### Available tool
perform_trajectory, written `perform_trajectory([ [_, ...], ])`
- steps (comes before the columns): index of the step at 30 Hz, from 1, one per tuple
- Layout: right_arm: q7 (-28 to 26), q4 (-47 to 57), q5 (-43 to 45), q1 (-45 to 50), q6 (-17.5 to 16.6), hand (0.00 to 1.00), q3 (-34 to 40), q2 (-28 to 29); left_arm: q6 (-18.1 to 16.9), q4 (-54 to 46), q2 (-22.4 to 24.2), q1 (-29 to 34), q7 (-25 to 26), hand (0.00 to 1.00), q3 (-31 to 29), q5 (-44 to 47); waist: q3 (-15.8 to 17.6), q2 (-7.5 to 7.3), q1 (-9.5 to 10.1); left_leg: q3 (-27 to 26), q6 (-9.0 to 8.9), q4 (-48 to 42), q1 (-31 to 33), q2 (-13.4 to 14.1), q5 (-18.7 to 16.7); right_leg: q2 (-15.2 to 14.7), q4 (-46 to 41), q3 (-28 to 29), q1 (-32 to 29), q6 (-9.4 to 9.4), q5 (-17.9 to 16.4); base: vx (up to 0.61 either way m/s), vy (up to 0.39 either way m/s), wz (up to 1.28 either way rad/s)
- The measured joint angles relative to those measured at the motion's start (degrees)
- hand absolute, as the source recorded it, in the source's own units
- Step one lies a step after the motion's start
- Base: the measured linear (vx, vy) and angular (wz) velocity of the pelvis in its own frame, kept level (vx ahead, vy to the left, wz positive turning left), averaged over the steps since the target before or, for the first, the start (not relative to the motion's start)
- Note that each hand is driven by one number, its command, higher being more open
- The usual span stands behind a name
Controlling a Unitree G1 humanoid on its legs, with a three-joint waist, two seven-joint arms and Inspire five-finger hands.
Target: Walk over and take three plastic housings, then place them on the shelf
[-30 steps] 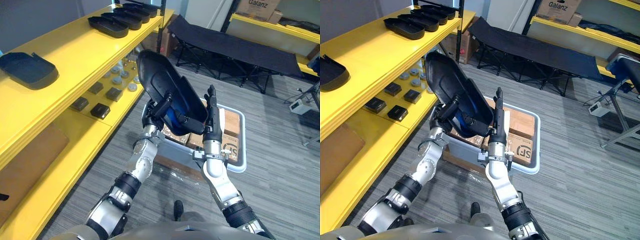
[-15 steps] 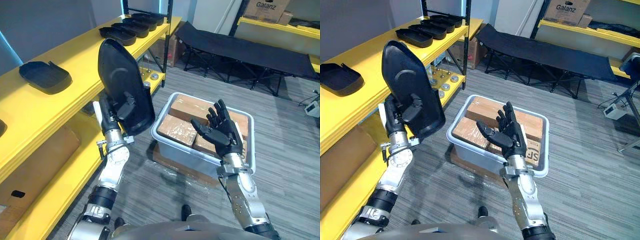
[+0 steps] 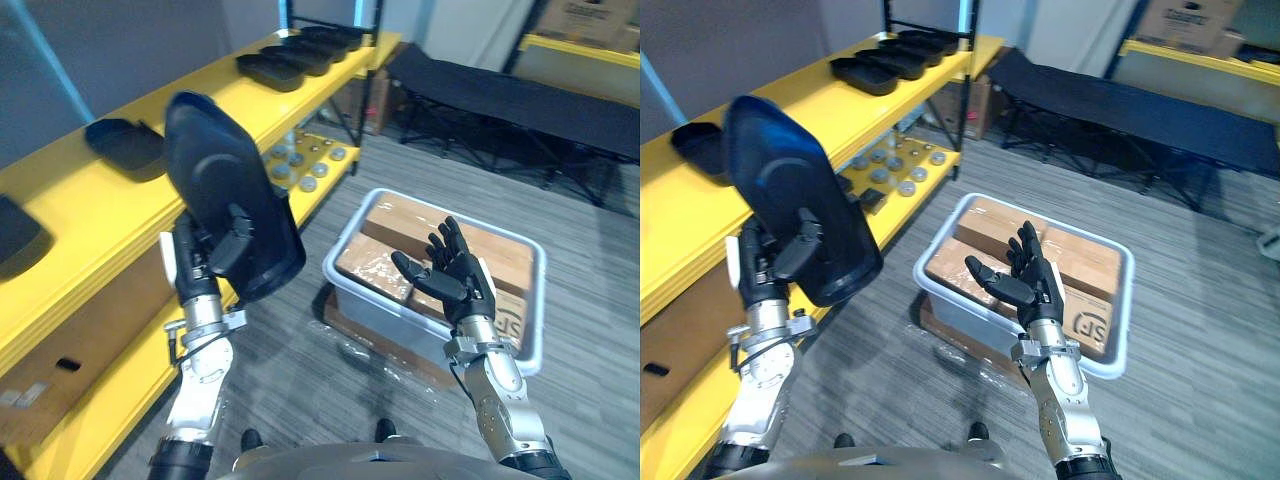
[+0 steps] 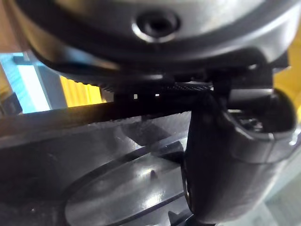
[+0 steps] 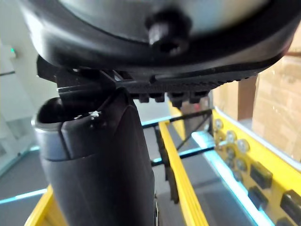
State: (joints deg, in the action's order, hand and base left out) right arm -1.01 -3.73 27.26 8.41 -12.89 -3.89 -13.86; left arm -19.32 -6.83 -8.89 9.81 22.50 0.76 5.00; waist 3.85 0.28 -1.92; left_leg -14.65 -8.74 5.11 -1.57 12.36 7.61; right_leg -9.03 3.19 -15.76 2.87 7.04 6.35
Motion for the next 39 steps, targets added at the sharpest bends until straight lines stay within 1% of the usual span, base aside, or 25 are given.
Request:
perform_trajectory([
  [1, 0.3, -0.5, 0.0, -0.5, 0.0, 1.00, -0.1, 0.0, -0.4, -0.8, 0.0, 0.6, -0.8, 0.00, -0.9, 0.8, -0.1, 0.10, 0.44, 0.8, 0.07, 0.0, 0.3, 0.0, 0.1, 0.0, 0.0, -0.9, 0.3, 0.05, -0.2, -0.01, -0.010, 0.69],
  [3, 1.5, -1.3, 0.0, -2.4, 0.0, 1.00, -1.2, 0.0, -0.9, -3.5, 0.1, 2.6, -3.0, 0.00, -4.0, 1.9, -0.5, 0.86, 2.48, 3.4, 0.29, 0.0, 1.7, -0.4, 0.5, -0.2, 0.0, -3.7, 1.0, -0.08, -0.8, -0.02, -0.001, 0.63],
  [4, 1.7, -1.5, 0.0, -3.0, -0.1, 1.00, -1.7, 0.1, -0.9, -3.9, 0.0, 3.0, -3.4, 0.00, -4.4, 2.1, -0.7, 1.10, 3.04, 4.0, 0.28, 0.0, 2.0, -0.5, 0.5, -0.3, 0.0, -4.3, 1.2, -0.26, -1.0, -0.03, 0.010, 0.57],
  [5, 1.9, -2.2, -0.1, -4.2, -0.1, 1.00, -3.1, 0.2, -0.9, -5.2, 0.1, 4.8, -4.3, 0.00, -5.7, 3.3, -0.9, 1.49, 3.84, 5.4, 0.39, 0.0, 2.4, -1.0, 0.6, -0.6, 0.0, -5.6, 1.5, -0.04, -1.6, -0.04, 0.015, 0.44],
  [6, 2.0, -2.5, -0.1, -4.7, -0.1, 1.00, -3.8, 0.3, -0.9, -5.8, 0.1, 5.5, -4.8, 0.00, -6.1, 3.9, -0.9, 1.54, 4.09, 5.9, 0.43, 0.0, 2.5, -1.2, 0.6, -0.8, 0.0, -6.1, 1.7, 0.02, -1.6, -0.03, 0.017, 0.44],
  [8, 3.0, -2.5, -2.3, -4.9, -0.2, 1.00, -5.5, 0.9, -0.9, -7.7, 0.2, 7.7, -6.7, 0.00, -6.3, 5.1, -1.0, 1.43, 5.54, 6.9, 0.67, 0.0, 2.9, -1.6, 0.8, -1.1, 0.0, -7.2, 2.3, 0.29, -1.9, -0.01, 0.016, 0.33],
  [10, 3.6, -2.7, -2.9, -5.4, -0.1, 1.00, -6.7, 1.7, -0.8, -8.5, 0.3, 9.3, -8.9, 0.00, -6.3, 6.0, -0.9, 1.30, 6.57, 7.1, 0.91, 0.0, 3.3, -1.9, 0.9, -1.4, 0.0, -7.7, 2.2, 0.30, -1.8, -0.01, 0.019, 0.19],
  [11, 3.8, -2.8, -3.6, -5.6, -0.1, 1.00, -7.0, 1.9, -0.6, -8.5, 0.3, 9.6, -9.5, 0.00, -6.4, 6.1, -0.9, 1.27, 6.66, 7.1, 0.95, 0.0, 3.4, -2.0, 1.0, -1.4, 0.0, -7.7, 2.3, 0.30, -1.9, 0.00, 0.000, 0.00],
  [13, 3.8, -3.0, -4.1, -6.0, -0.1, 1.00, -7.5, 2.7, -0.2, -8.5, 0.8, 11.0, -12.2, 0.00, -6.6, 6.1, -0.9, 1.17, 6.63, 7.0, 1.00, 0.0, 3.4, -2.1, 1.0, -1.6, -0.1, -7.7, 2.3, 0.31, -1.9, 0.00, 0.000, 0.00],
  [15, 3.6, -3.0, -3.8, -6.0, -0.1, 1.00, -7.4, 2.7, 1.1, -8.5, 1.2, 11.1, -13.2, 0.00, -6.3, 5.7, -0.8, 1.15, 6.57, 7.0, 1.01, 0.0, 3.4, -2.0, 1.0, -1.5, -0.1, -7.6, 2.3, 0.31, -1.9, 0.00, 0.000, 0.00],
  [18, 1.8, -3.0, -3.4, -6.0, -0.1, 1.00, -7.4, 2.4, 2.1, -8.5, 1.3, 11.3, -13.8, 0.00, -6.0, 5.7, -0.8, 1.19, 6.13, 7.4, 1.05, 0.0, 4.2, -1.6, 1.0, -1.0, -0.1, -8.2, 2.1, 0.22, -1.9, -0.01, -0.014, 0.10],
  [21, -0.1, -3.3, -3.6, -6.0, -0.1, 1.00, -7.0, 1.8, 3.5, -8.1, 1.3, 10.9, -15.3, 0.00, -4.5, 6.1, -0.6, 1.59, 4.73, 8.6, 2.52, 0.0, 6.3, -1.6, 1.5, -0.9, -0.7, -11.9, 2.7, 0.19, -2.7, -0.02, -0.022, 0.58],
  [22, -0.6, -3.3, -3.9, -6.0, -0.2, 1.00, -6.8, 1.3, 3.4, -7.1, 1.2, 10.2, -16.4, 0.00, -3.7, 6.1, -0.3, 1.78, 4.91, 8.6, 3.55, -0.2, 6.7, -1.7, 2.4, -1.2, -2.0, -13.3, 2.7, 0.19, -3.3, 0.00, 0.006, 0.77],
  [23, -1.8, -3.3, -3.9, -6.3, -0.2, 1.00, -7.2, 0.5, 3.5, -5.8, 1.3, 9.7, -16.6, 0.00, -3.0, 6.1, 0.4, 1.96, 5.50, 8.8, 3.09, -0.2, 6.8, -2.0, 3.5, -1.9, -4.1, -13.9, 2.6, 0.56, -4.3, 0.01, 0.012, 0.56],
  [24, -2.4, -3.5, -4.0, -6.8, -0.2, 1.00, -7.7, 0.2, 3.5, -5.3, 1.2, 9.7, -16.2, 0.00, -2.8, 6.1, 0.8, 1.87, 5.73, 8.8, 2.97, -0.2, 6.8, -2.2, 3.9, -2.4, -5.4, -14.0, 2.3, 0.87, -4.9, 0.00, 0.024, 0.33],
  [26, -3.4, -4.9, -4.6, -8.6, -0.8, 1.00, -9.3, 0.0, 3.6, -4.2, 1.2, 9.8, -14.5, 0.00, -2.7, 6.1, 1.6, 1.21, 6.69, 9.1, 3.13, -0.2, 6.3, -3.1, 3.9, -3.9, -8.4, -14.2, 2.0, 1.00, -7.0, 0.00, 0.024, 0.20],
  [28, -3.3, -5.6, -6.4, -9.4, -1.9, 1.00, -9.7, 0.0, 3.6, -4.2, 1.2, 9.7, -14.0, 0.00, -3.1, 6.1, 1.9, 0.85, 7.14, 9.5, 3.66, -0.2, 6.2, -3.6, 3.4, -4.6, -9.4, -14.4, 2.0, 1.43, -7.9, -0.01, 0.013, 0.19],
  [29, -3.3, -5.6, -6.5, -9.5, -3.5, 1.00, -9.7, 0.1, 3.6, -4.2, 1.0, 9.7, -14.0, 0.00, -3.6, 6.1, 2.1, 0.79, 7.43, 9.6, 4.30, -0.1, 6.2, -4.1, 3.0, -5.1, -10.3, -14.3, 2.0, 1.46, -8.6, -0.02, 0.017, 0.28],
  [30, -3.3, -5.5, -6.4, -9.5, -5.1, 1.00, -9.6, 0.1, 3.6, -4.2, 0.6, 9.6, -14.2, 0.00, -3.8, 6.1, 2.4, 0.77, 7.25, 10.1, 4.46, 0.0, 6.2, -4.7, 2.7, -5.3, -11.3, -13.4, 1.9, 1.80, -9.9, -0.03, 0.013, 0.35],
  [31, -3.3, -5.5, -6.4, -9.4, -5.7, 1.00, -9.6, 0.1, 3.6, -4.2, 0.3, 9.5, -14.4, 0.00, -3.8, 6.1, 2.5, 0.78, 6.84, 10.7, 4.64, 0.0, 6.3, -5.0, 2.6, -5.3, -12.4, -11.9, 1.7, 2.02, -11.2, -0.04, -0.016, 0.86],
  [32, -2.1, -4.8, -6.5, -8.4, -6.7, 1.00, -8.9, 0.2, 3.7, -4.2, -1.3, 8.4, -15.9, 0.00, -3.3, 6.1, 2.6, 0.60, 5.05, 13.8, 5.30, -0.1, 6.8, -6.9, 2.8, -4.6, -16.7, -5.4, 0.4, 1.54, -15.8, -0.04, -0.034, 0.96],
  [34, -0.8, -3.6, -6.5, -6.9, -7.0, 1.00, -7.9, 0.5, 3.7, -4.2, -1.9, 6.7, -17.3, 0.00, -2.6, 6.1, 2.7, 0.51, 4.08, 16.2, 5.79, 0.0, 7.1, -8.2, 3.1, -3.5, -19.1, -1.3, 0.0, 0.97, -18.6, -0.03, -0.068, 0.94],
  [35, 0.0, -3.0, -6.5, -5.7, -7.2, 1.00, -7.2, 0.9, 3.6, -4.2, -2.3, 5.4, -18.1, 0.00, -1.6, 6.1, 2.7, 0.49, 3.93, 17.3, 6.18, 0.0, 7.1, -8.9, 3.5, -3.5, -20.1, -0.5, -0.1, 0.23, -19.6, -0.01, -0.080, 0.58],
  [36, 0.0, -3.0, -6.6, -5.5, -7.2, 1.00, -6.9, 1.3, 3.4, -4.2, -2.4, 4.8, -18.6, 0.00, -1.5, 6.1, 2.7, 0.56, 4.14, 17.3, 6.09, -0.1, 7.1, -8.9, 3.7, -3.5, -20.0, -1.0, 0.1, 0.29, -19.6, 0.00, -0.075, 0.35],
  [39, -0.9, -3.0, -6.5, -5.5, -7.2, 1.00, -6.6, 1.5, 3.4, -4.2, -2.4, 3.7, -18.9, 0.00, -0.9, 6.1, 2.9, 0.28, 4.06, 17.1, 4.95, -0.2, 7.2, -8.6, 4.6, -3.2, -19.5, -1.0, 0.2, 1.10, -18.9, 0.02, -0.035, -0.02],
])
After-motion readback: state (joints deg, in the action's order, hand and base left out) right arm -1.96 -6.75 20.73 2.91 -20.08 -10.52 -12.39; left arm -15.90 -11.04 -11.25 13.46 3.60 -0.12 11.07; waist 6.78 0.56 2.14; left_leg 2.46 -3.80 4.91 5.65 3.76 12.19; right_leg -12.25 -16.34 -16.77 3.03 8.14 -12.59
